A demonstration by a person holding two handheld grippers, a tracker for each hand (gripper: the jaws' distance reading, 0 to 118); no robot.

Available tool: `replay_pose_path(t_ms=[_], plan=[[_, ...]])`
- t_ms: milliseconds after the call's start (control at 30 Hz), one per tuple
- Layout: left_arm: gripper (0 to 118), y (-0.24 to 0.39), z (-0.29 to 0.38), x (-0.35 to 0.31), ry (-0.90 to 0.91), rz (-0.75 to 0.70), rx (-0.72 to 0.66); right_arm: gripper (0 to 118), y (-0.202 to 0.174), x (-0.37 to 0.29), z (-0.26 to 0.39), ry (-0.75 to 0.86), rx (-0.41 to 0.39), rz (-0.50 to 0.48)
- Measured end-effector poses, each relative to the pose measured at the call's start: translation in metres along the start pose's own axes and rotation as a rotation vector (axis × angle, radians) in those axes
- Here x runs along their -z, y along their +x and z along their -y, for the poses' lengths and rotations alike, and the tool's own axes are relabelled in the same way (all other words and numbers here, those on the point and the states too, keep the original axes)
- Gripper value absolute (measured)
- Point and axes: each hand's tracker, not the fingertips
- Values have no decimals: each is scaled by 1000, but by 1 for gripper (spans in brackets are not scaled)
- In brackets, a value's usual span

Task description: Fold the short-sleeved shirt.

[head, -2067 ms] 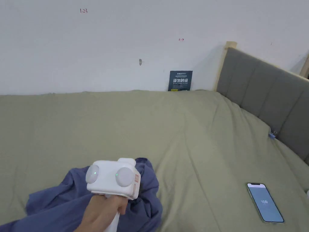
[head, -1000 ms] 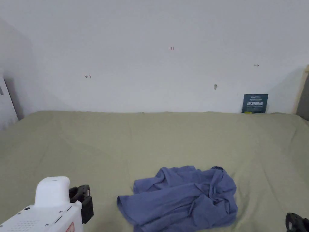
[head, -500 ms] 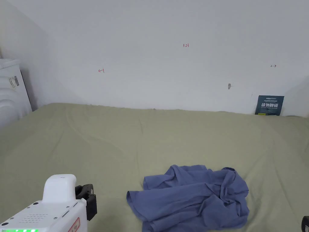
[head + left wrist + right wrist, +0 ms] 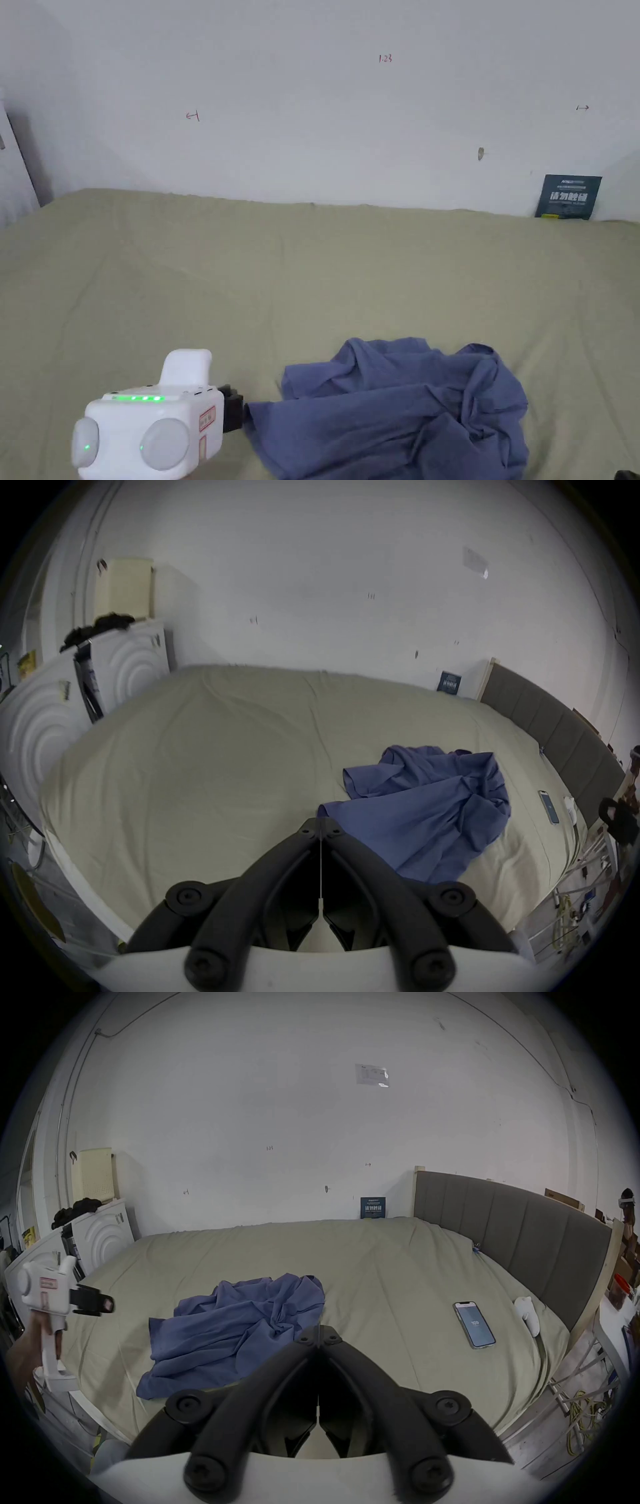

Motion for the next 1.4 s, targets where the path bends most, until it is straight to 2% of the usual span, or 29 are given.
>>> replay_pose_path(t_ms=[33, 67, 100, 233, 333, 367, 400, 433, 500, 533, 567, 600, 700, 767, 1033, 1267, 1300, 1367, 1400], plan=[[105, 1, -3, 15, -39, 3, 3, 0, 0, 5, 0, -4, 1, -1], [118, 2, -5, 37, -113, 17, -12, 0, 0, 12, 1, -13, 5, 3], [113, 4, -2, 52, -119, 23, -42, 0, 1, 19, 1, -23, 7, 1], [113, 19, 1, 103, -176, -64, 42, 0, 1, 37, 5, -54, -13, 11], [112, 26, 1, 129, -232, -57, 52, 0, 4, 46, 11, -73, -27, 15], [109, 31, 3, 135, -247, -60, 68, 0, 5, 49, 13, -84, -26, 19], [99, 28, 2, 129, -257, -59, 84, 0, 6, 50, 15, -92, -23, 20], [98, 29, 3, 129, -266, -56, 91, 0, 7, 51, 16, -95, -21, 16], [86, 33, 5, 123, -262, -73, 107, 0, 10, 50, 19, -105, -19, 22], [86, 33, 2, 120, -254, -49, 102, 0, 10, 51, 20, -109, -19, 23], [59, 34, -2, 114, -250, -34, 111, 0, 11, 51, 21, -117, -22, 26], [0, 33, -3, 107, -187, -59, 126, 0, 12, 52, 23, -121, -21, 25], [0, 33, -10, 93, -223, 66, 54, 0, 14, 56, 23, -135, -27, 20], [0, 37, -10, 89, -205, 29, 79, 0, 15, 62, 17, -155, -31, 20], [0, 25, 12, 86, -191, 65, 58, 0, 36, 132, -8, -225, -18, -34], [0, 22, 13, 88, -190, 83, 49, 3, 45, 237, -58, -272, -91, -50], [0, 22, 14, 87, -188, 84, 49, 30, 46, 254, -67, -277, -100, -56], [0, 20, 11, 91, -189, 90, 44, 110, 45, 286, -82, -297, -101, -62], [0, 20, 11, 91, -189, 92, 42, 118, 47, 308, -87, -350, -94, -72]])
